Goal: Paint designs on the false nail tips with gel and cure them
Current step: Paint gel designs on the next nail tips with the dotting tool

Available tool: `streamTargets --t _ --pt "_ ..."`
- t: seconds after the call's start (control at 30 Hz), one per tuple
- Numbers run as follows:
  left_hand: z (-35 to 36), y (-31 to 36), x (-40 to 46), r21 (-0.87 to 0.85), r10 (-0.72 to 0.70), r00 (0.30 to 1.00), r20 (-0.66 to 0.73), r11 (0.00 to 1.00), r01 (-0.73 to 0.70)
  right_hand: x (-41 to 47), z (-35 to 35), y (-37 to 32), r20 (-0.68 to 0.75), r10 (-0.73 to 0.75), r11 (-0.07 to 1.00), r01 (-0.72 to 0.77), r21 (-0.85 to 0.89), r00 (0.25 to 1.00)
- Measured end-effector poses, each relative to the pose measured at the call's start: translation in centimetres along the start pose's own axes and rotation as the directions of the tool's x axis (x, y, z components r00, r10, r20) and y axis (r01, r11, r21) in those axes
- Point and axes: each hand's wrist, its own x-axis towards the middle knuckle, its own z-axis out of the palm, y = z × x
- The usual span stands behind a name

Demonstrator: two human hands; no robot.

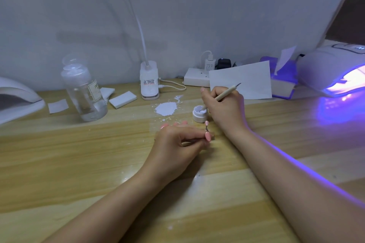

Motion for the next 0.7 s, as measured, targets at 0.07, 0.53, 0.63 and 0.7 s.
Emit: streamTargets --t 0.07,0.53,0.63,0.7 --pt "0.0 0.0 0.0 -0.003 -0.001 1.000 0.001 1.000 0.001 0.0 0.0 0.1 0.002 -0.004 1.000 0.004 0.006 1.000" --pt "0.0 0.4 0.0 -0.007 -0.012 1.000 -0.019 1.000 0.012 -0.4 -0.2 -0.5 -0.035 -0.013 0.999 0.014 0.050 0.999" --pt "-0.1 0.2 0.0 0.018 0.025 1.000 -0.008 1.000 -0.024 -0.6 -0.6 -1.6 -0.111 -0.008 0.990 0.023 0.140 0.994" --pt "-0.2 0.1 0.1 0.023 0.039 0.999 0.002 0.999 -0.039 -0.3 -1.1 -2.9 -0.133 0.050 0.955 -0.008 0.296 0.990"
